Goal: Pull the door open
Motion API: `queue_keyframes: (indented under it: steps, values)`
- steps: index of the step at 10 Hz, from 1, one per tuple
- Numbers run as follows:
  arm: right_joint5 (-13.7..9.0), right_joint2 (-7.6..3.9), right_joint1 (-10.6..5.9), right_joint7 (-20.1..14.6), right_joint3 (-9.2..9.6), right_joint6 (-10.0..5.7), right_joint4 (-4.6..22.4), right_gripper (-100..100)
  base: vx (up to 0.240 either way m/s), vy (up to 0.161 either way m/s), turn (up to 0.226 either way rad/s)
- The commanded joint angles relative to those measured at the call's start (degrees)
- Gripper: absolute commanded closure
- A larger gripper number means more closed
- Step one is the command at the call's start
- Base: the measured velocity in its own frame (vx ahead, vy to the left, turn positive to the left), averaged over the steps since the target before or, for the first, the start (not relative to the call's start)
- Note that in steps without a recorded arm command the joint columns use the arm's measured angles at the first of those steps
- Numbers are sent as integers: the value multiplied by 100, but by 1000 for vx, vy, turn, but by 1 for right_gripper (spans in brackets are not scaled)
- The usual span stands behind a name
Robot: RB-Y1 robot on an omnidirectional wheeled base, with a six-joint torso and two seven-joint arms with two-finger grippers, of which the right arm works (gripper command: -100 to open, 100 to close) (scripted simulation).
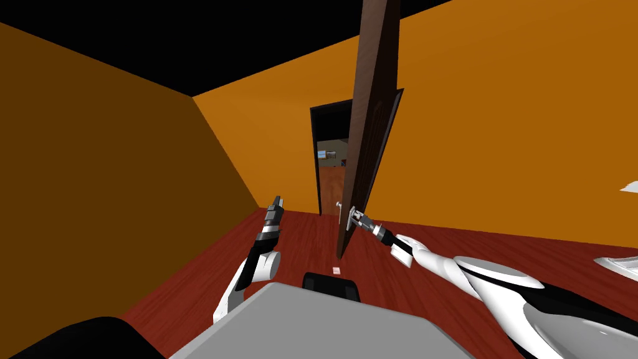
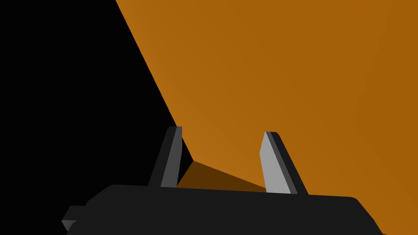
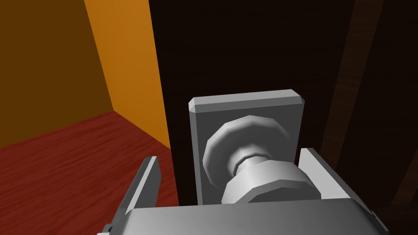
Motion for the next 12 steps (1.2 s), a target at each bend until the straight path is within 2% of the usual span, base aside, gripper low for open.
queue_keyframes:
  steps: [1,8,9,12]
  values:
    - [51,109,29,-33,48,-57,2,100,-28,-208,221]
    - [117,314,47,-105,91,-43,104,100,-26,-193,157]
    - [105,283,39,-94,80,-20,65,100,-17,-76,45]
    - [110,293,44,-93,92,-18,57,100,-146,-44,9]
